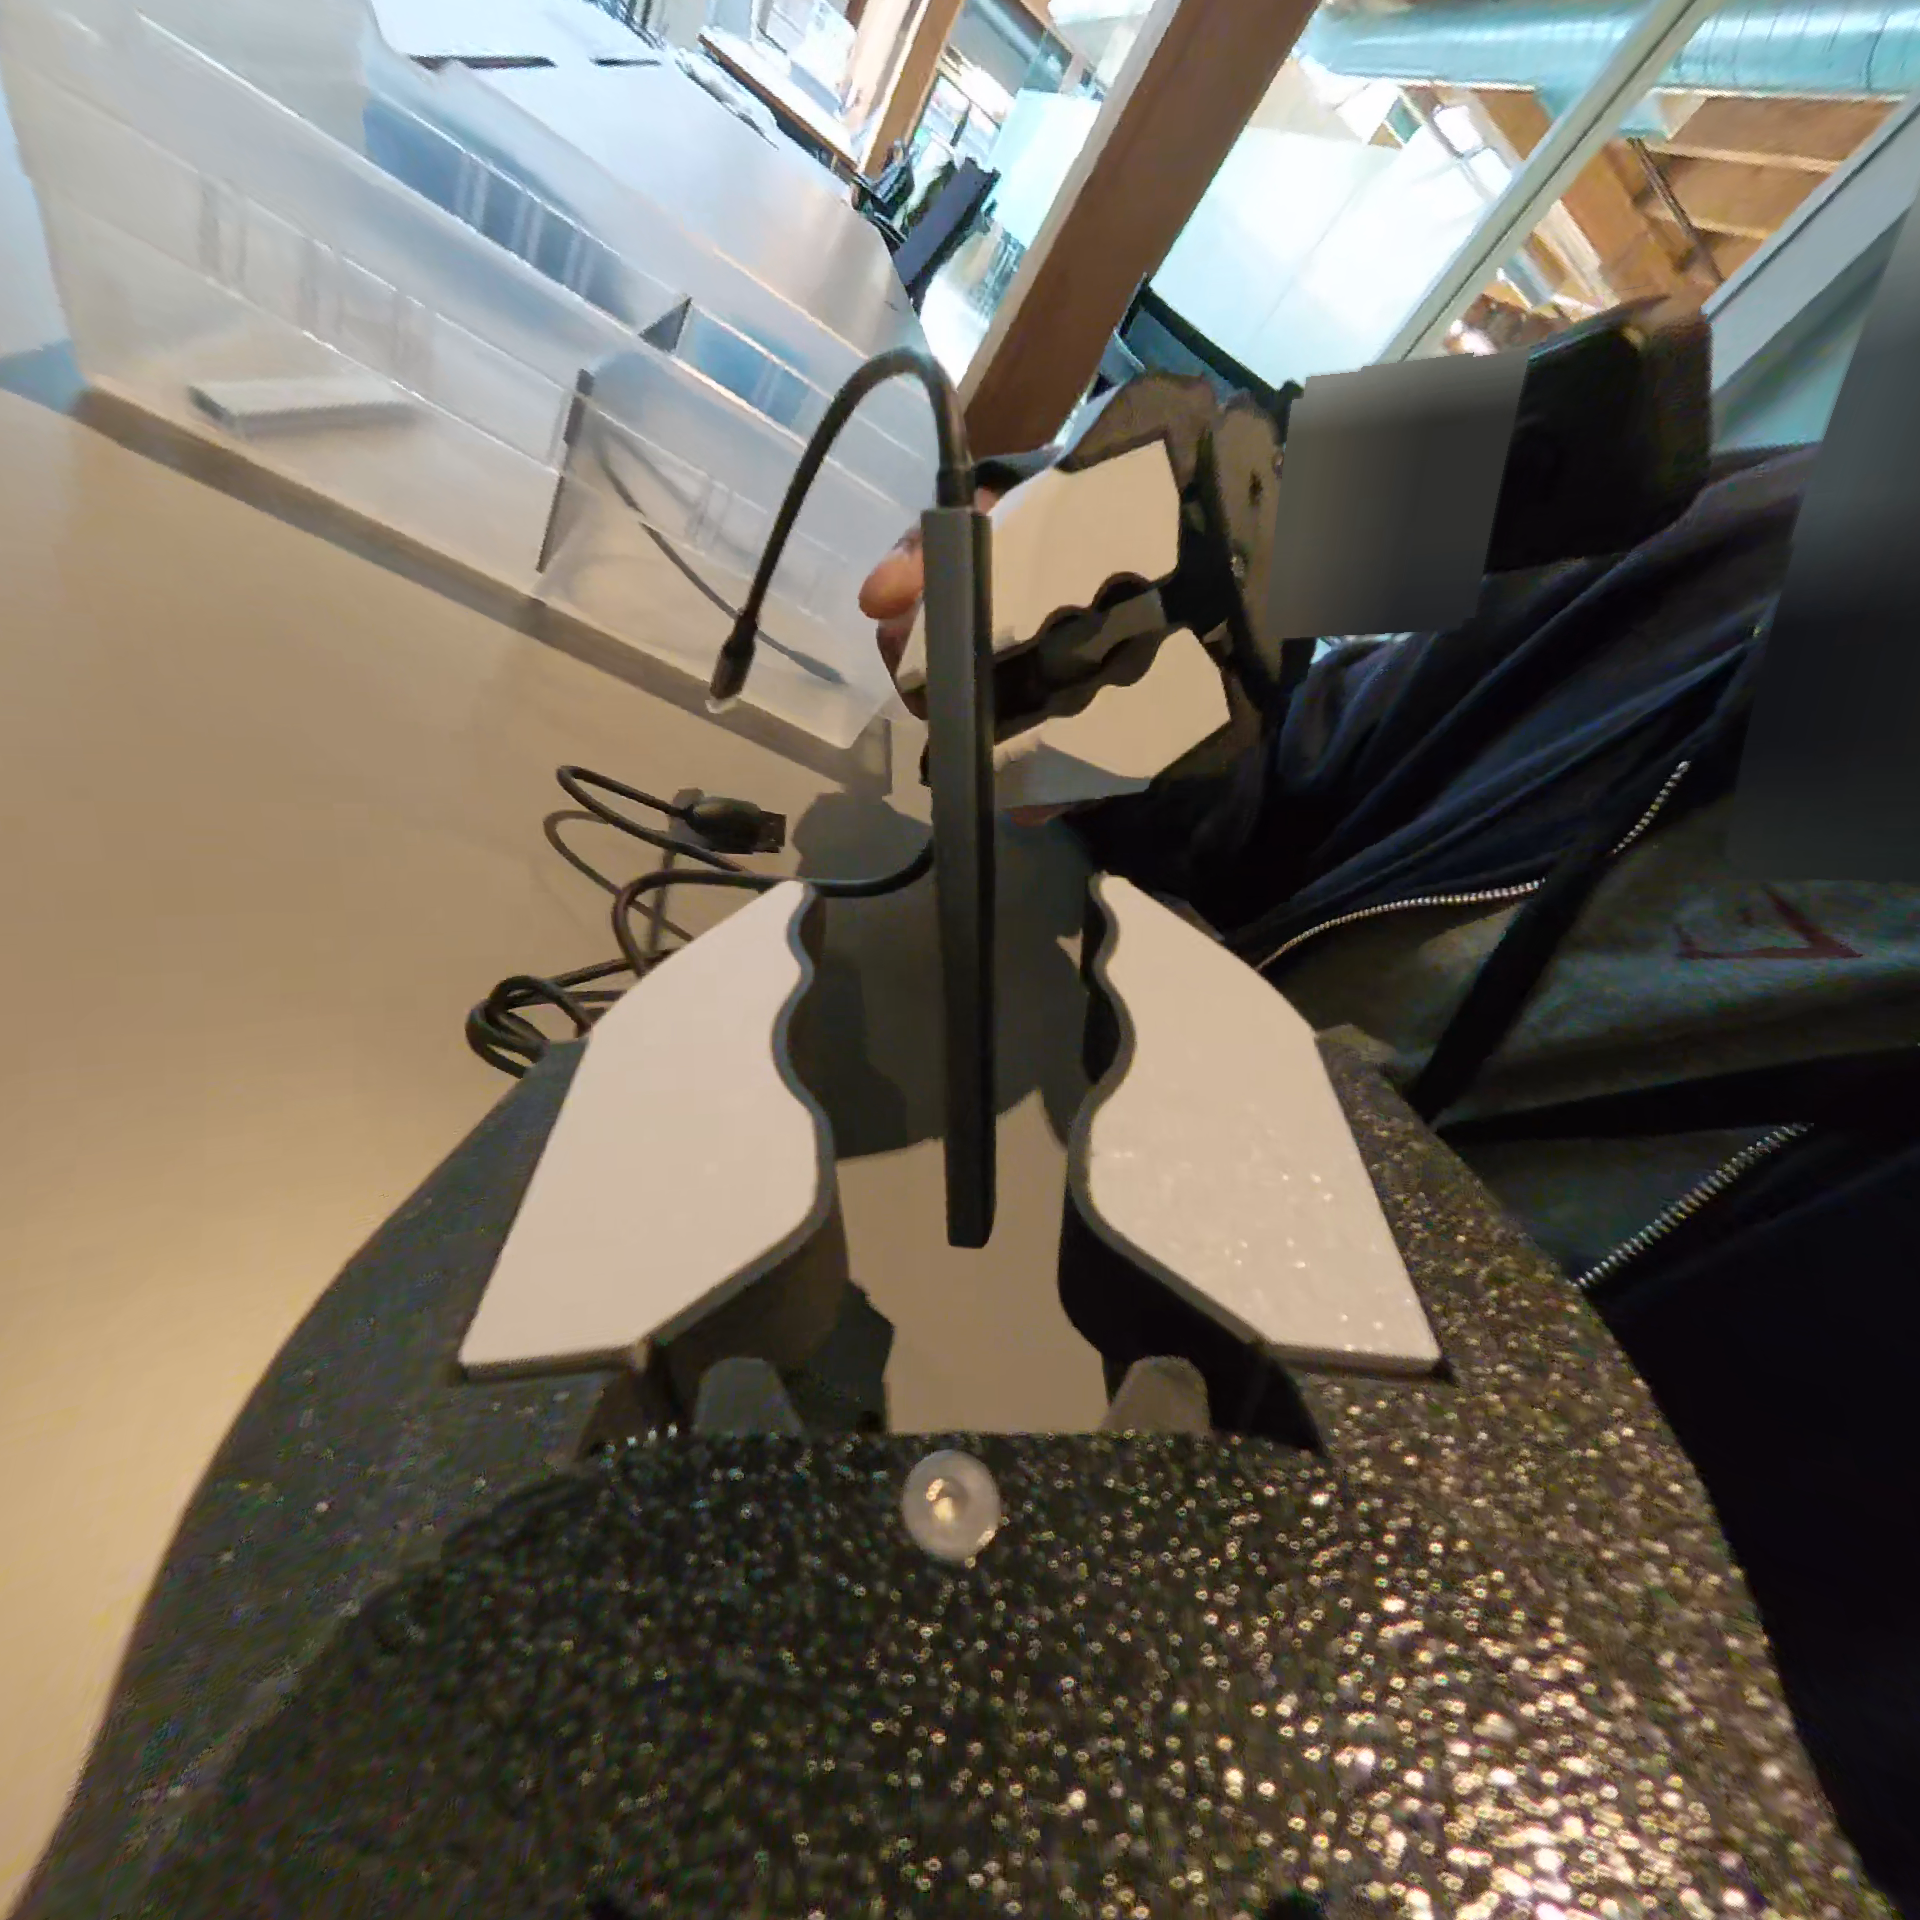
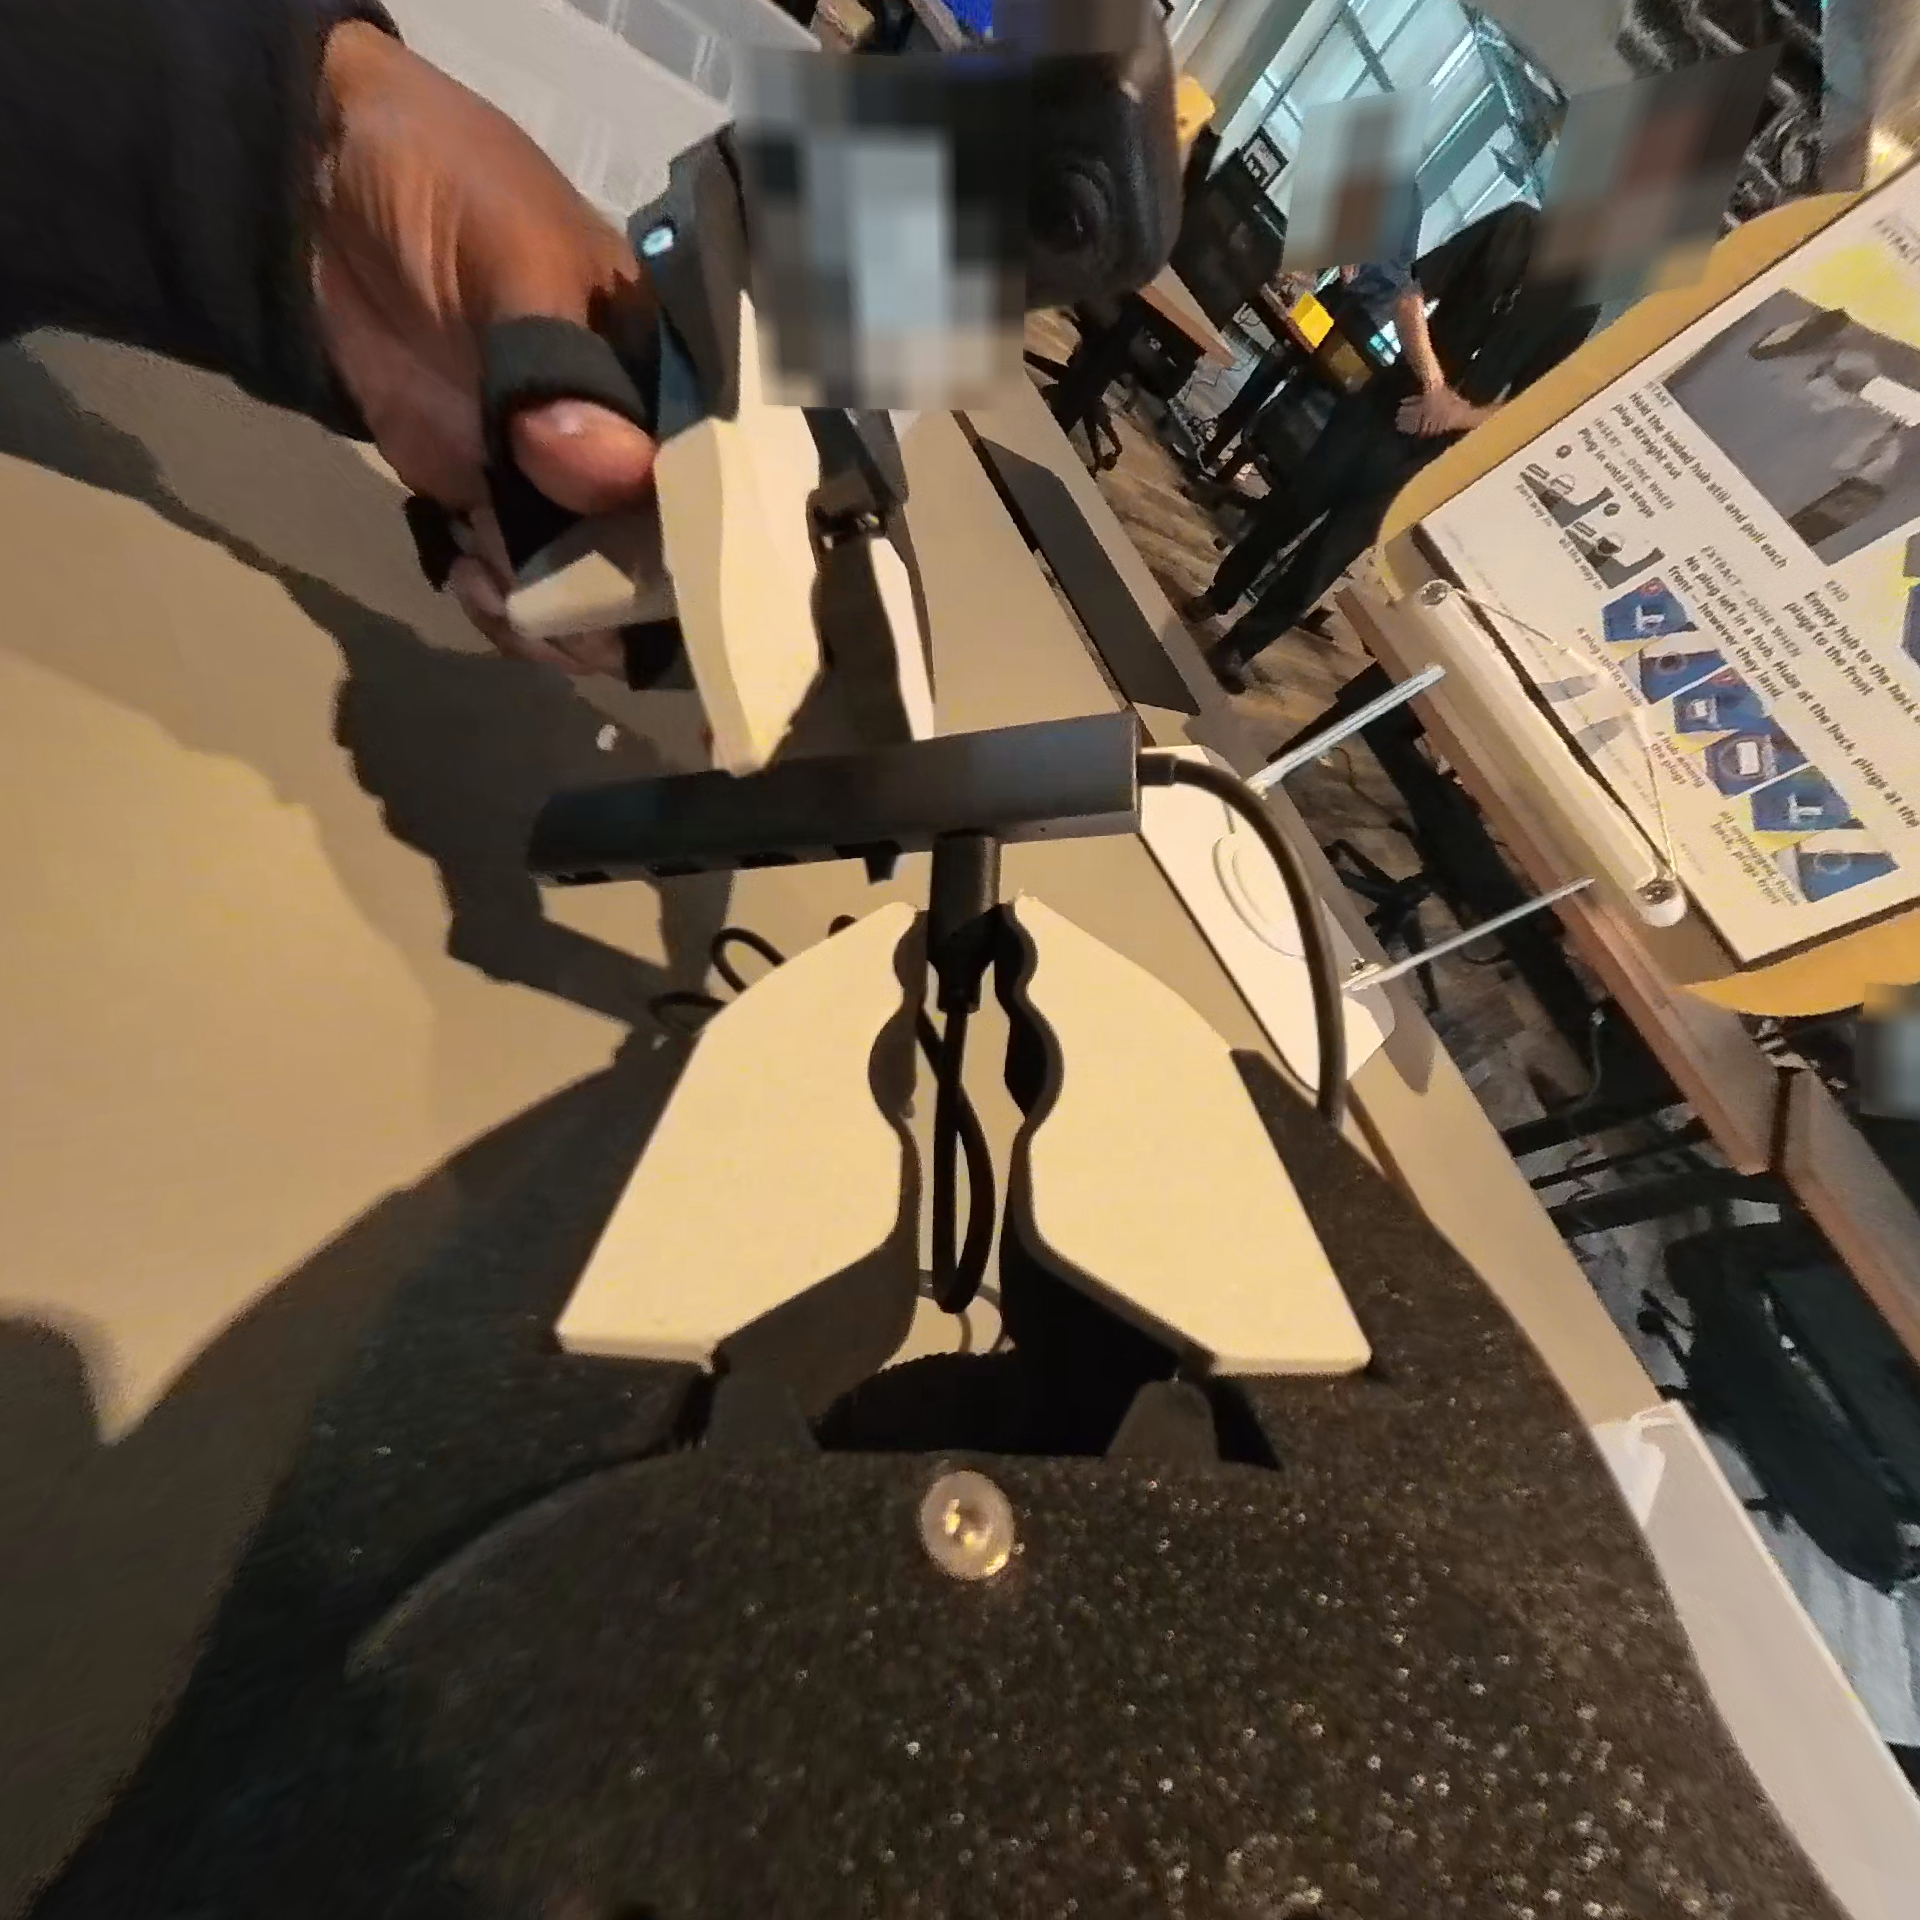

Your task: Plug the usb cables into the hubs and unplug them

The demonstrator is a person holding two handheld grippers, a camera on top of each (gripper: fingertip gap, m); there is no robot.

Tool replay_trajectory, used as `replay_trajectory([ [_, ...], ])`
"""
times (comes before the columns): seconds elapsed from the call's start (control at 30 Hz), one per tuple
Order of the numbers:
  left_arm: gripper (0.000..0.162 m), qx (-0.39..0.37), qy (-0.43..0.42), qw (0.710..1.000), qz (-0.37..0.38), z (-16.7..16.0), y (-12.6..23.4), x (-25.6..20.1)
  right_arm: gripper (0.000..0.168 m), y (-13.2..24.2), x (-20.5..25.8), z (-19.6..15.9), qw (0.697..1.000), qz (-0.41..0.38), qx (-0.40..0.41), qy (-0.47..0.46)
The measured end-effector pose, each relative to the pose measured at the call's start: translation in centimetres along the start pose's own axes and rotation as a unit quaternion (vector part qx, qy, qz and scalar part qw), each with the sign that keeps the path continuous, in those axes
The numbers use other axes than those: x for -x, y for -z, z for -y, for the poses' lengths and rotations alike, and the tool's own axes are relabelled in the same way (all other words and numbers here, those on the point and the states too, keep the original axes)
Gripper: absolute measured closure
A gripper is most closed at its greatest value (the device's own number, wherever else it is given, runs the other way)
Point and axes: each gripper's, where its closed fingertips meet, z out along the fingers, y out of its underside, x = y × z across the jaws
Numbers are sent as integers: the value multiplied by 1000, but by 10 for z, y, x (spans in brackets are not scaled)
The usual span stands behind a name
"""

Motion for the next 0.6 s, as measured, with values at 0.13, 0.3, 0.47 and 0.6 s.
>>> replay_trajectory([
  [0.13, 133, -12, -29, 999, 10, 4, -3, 0, 157, -1, 5, 1, 1000, 7, -4, 14],
  [0.3, 151, -28, -70, 997, 10, 6, -5, -4, 157, -3, 8, 1, 1000, 15, -8, 14],
  [0.47, 152, -37, -102, 994, 27, 8, -6, 0, 157, -4, 6, -2, 1000, 22, -11, -10],
  [0.6, 152, -34, -127, 990, 50, 8, -6, 4, 156, -4, 7, -2, 995, 58, -26, -80],
])
